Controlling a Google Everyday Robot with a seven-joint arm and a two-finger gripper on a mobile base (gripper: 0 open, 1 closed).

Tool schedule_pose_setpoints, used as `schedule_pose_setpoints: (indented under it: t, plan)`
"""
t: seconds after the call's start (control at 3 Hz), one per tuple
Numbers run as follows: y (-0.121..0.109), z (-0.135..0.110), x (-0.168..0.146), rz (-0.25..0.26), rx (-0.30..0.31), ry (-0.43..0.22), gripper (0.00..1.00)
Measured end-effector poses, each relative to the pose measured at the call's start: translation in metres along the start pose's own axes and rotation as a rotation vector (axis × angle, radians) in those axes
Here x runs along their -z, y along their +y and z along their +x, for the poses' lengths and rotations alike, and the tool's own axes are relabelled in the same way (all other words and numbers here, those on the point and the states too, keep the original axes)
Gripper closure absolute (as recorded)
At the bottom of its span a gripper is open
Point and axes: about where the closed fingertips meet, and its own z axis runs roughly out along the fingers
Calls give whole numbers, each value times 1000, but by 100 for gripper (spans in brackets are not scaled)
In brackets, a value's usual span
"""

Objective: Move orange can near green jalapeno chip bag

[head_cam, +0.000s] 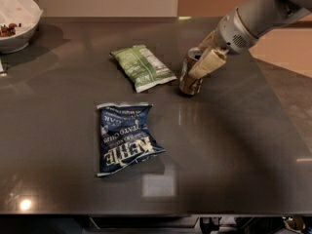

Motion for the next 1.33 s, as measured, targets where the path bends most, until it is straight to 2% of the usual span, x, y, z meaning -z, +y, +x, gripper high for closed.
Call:
schedule_pose_setpoints:
  t: [0.33, 0.67, 1.33]
  plan:
    - [-28, -13, -21, -3, -11, -15, 100]
    - [-46, -20, -35, -9, -15, -15, 82]
    - [-60, -19, -54, -35, -24, 27, 36]
